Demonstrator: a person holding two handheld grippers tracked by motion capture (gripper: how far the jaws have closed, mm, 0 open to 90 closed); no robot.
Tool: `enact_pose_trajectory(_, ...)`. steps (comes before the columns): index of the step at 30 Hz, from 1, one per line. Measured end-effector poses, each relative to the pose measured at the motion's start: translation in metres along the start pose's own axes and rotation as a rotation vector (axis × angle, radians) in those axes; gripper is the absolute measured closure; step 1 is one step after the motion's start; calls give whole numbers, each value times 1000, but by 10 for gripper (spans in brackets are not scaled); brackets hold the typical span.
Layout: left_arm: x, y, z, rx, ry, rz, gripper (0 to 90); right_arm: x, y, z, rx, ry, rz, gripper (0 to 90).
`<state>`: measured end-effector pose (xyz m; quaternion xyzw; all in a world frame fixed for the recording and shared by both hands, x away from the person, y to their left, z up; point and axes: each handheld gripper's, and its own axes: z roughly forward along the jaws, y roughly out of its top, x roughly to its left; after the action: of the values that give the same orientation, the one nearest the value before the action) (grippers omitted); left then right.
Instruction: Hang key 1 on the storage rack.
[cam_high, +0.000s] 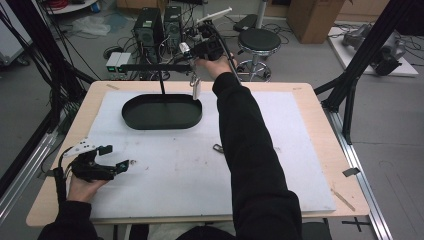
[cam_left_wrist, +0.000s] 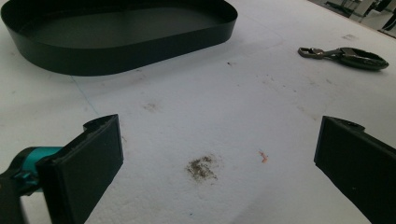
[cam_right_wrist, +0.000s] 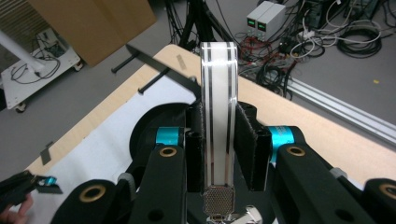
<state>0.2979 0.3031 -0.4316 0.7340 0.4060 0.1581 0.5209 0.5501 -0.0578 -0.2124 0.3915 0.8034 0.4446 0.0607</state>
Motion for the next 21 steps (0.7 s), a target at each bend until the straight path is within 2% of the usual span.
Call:
enact_pose_trajectory(7, 1, 0, 0, -4, -2, 2, 17, 4, 16, 10, 7, -39, 4, 749)
enact_pose_trajectory(11, 0, 0, 1, -3, -4, 2, 17, 1, 19, 16, 2, -51, 20, 749)
enact_pose_trajectory(18, 2, 0, 2, -3, -4, 2, 17, -6, 20, 25, -8, -42, 47, 749)
enact_pose_trajectory(21, 2, 0, 2, -3, -4, 3, 17, -10, 20, 27, -42, -40, 74, 749)
